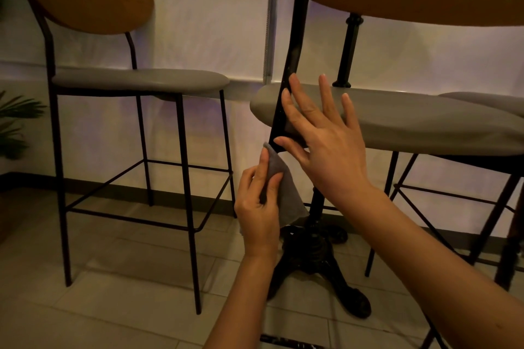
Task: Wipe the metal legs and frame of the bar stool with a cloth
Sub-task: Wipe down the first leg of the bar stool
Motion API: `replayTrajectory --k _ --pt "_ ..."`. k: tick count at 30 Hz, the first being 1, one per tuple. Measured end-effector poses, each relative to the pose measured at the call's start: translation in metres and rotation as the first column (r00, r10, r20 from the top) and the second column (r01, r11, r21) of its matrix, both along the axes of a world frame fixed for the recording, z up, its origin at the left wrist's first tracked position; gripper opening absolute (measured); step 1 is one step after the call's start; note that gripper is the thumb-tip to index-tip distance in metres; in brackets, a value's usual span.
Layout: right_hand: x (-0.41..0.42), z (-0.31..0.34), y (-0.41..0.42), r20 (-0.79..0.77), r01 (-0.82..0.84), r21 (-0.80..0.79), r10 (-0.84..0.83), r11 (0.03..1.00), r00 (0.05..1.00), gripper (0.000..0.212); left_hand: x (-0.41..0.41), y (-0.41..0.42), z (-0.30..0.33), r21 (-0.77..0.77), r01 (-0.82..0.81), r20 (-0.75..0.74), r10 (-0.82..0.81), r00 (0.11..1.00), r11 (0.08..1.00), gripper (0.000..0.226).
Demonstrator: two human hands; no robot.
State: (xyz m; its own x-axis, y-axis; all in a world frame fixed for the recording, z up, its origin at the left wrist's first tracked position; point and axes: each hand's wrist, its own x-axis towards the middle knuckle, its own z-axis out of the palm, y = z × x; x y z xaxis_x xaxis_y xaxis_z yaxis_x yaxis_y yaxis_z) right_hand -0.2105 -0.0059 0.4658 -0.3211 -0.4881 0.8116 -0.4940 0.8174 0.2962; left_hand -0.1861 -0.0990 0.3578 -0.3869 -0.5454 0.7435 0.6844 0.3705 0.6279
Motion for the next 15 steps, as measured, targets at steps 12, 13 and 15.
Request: replayTrajectory --k 12,13,15 --pt "-0.002 -0.002 -0.001 -0.026 0.006 -0.013 -0.006 1.0 1.0 0.061 0.008 0.01 -0.018 0.045 -0.086 0.027 0.085 0.996 0.995 0.044" --pt "-0.001 -0.002 -0.001 -0.029 0.006 -0.015 -0.007 1.0 1.0 0.061 0.008 0.01 -0.013 0.039 -0.093 0.021 0.092 0.996 0.995 0.043" --pt "-0.002 -0.002 -0.001 -0.037 0.006 -0.018 -0.007 1.0 0.999 0.061 0.005 0.011 -0.004 0.026 -0.112 0.013 0.111 0.994 0.993 0.043"
